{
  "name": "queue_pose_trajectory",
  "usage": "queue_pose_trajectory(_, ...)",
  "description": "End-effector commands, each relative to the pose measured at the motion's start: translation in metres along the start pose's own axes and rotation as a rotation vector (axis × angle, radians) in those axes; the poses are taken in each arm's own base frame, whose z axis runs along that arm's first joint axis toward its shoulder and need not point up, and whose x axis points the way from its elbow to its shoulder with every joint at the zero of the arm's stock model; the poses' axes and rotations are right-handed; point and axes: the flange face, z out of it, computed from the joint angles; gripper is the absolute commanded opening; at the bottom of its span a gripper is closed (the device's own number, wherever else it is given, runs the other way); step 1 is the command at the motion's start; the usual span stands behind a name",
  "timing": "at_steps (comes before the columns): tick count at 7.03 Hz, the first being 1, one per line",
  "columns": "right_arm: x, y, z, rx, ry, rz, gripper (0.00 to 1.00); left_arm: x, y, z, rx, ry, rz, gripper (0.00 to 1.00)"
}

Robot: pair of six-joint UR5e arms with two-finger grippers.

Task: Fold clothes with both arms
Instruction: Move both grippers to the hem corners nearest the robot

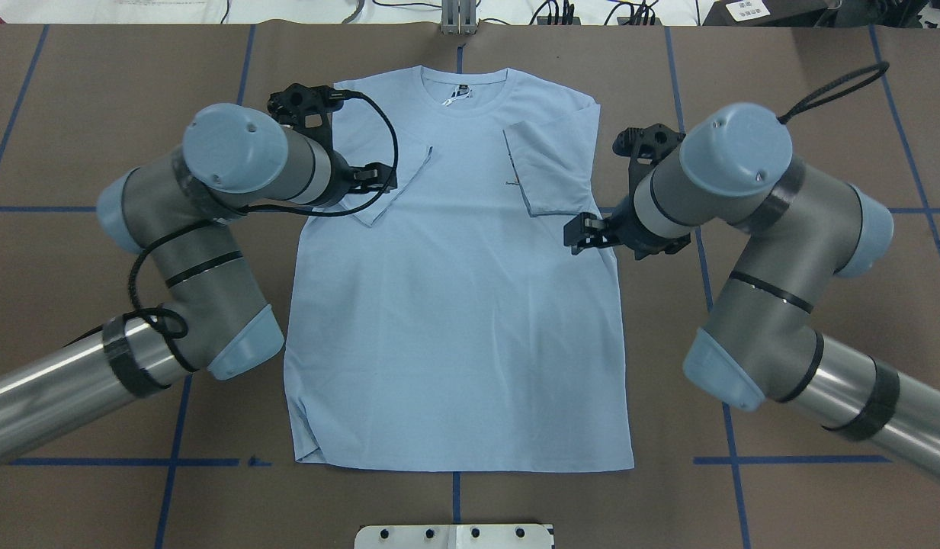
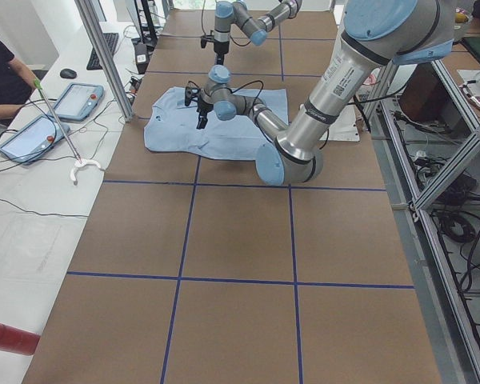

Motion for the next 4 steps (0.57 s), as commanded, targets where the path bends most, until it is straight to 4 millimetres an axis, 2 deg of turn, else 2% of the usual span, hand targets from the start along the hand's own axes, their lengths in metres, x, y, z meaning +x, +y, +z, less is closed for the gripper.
queue_pose_trajectory(1, 0.0, 0.127, 0.007, -0.018, -0.016, 0.054, 1.0, -0.026, 0.023, -0.067, -0.008, -0.009, 0.051, 1.0)
queue_pose_trajectory(2, -0.005, 0.163, 0.025, 0.024, 0.003, 0.02, 1.0, -0.025, 0.023, -0.072, -0.003, 0.0, 0.051, 1.0)
queue_pose_trajectory(3, -0.003, 0.17, 0.027, 0.013, 0.009, 0.014, 1.0, -0.024, 0.023, -0.075, 0.0, 0.004, 0.052, 1.0)
queue_pose_trajectory(4, 0.016, 0.177, 0.036, -0.008, 0.046, 0.024, 1.0, -0.022, 0.023, -0.08, 0.005, 0.015, 0.052, 1.0)
